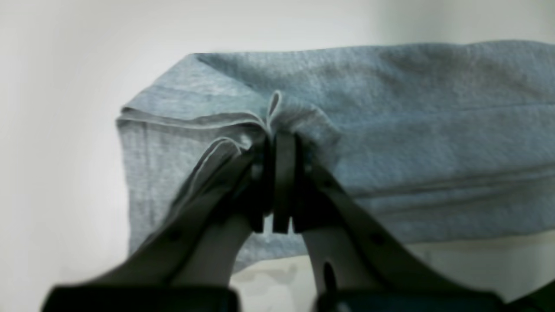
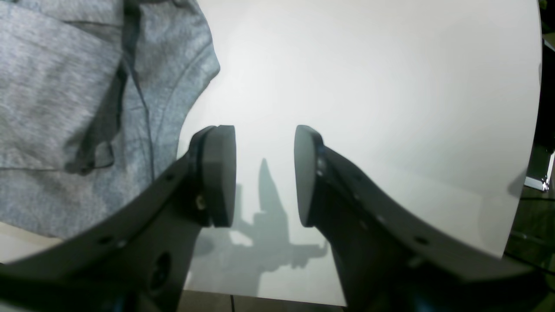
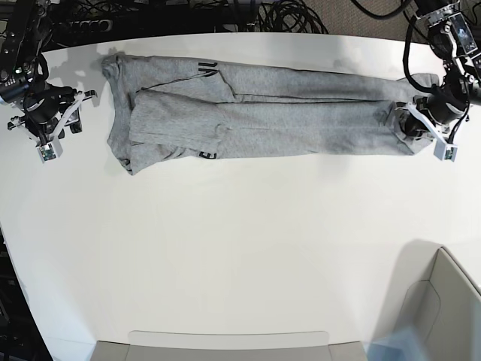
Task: Fold the T-shirt properly
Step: 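Adjust the left gripper's grip on the strip end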
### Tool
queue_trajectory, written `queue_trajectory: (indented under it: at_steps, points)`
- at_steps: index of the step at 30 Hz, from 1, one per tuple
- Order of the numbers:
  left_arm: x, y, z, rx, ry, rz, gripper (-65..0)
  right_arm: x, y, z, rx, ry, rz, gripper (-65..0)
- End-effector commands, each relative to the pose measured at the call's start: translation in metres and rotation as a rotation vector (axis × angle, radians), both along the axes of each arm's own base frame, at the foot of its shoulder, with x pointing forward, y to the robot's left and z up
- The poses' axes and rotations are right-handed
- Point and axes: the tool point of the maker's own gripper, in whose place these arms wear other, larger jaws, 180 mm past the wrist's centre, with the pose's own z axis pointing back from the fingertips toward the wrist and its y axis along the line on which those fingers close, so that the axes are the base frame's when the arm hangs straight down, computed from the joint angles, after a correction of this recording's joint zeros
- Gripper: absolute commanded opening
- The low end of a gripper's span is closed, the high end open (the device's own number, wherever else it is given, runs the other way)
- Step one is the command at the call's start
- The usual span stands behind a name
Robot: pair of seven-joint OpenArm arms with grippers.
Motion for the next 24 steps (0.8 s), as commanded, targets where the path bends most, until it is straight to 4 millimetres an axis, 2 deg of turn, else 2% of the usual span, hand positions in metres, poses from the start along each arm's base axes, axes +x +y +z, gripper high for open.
queue_trajectory:
  at_steps: [1, 9, 13, 15, 16, 18, 20, 24]
  points:
    - [0.005, 0.011, 0.010, 0.033, -0.034, 0.008, -65.0, 0.006, -0.002, 0.011, -0.019, -0.034, 0.016, -42.5]
    - [-0.004, 0.051, -0.018, 0.088, 0.034, 0.085, -65.0, 0.006, -0.002, 0.011, -0.019, -0.035, 0.017, -42.5]
    - [-0.018, 0.072, -0.044, 0.071, 0.088, 0.146, -65.0, 0.006, -0.002, 0.011, -0.019, -0.035, 0.017, -42.5]
    - [-0.021, 0.078, -0.047, 0.073, 0.094, 0.160, -65.0, 0.006, -0.002, 0.011, -0.019, -0.035, 0.017, -42.5]
    - [-0.019, 0.081, -0.044, 0.078, 0.084, 0.158, -62.0, 0.006, -0.002, 0.011, -0.019, -0.035, 0.017, -42.5]
    - [-0.015, 0.083, -0.038, 0.090, 0.066, 0.152, -51.3, 0.006, -0.002, 0.010, -0.019, -0.033, 0.017, -42.5]
    - [-0.011, 0.081, -0.031, 0.105, 0.042, 0.138, -44.6, 0.006, -0.002, 0.010, -0.019, -0.033, 0.017, -42.5]
    - [-0.009, 0.078, -0.029, 0.111, 0.040, 0.123, -44.1, 0.006, -0.002, 0.010, -0.018, -0.032, 0.016, -42.5]
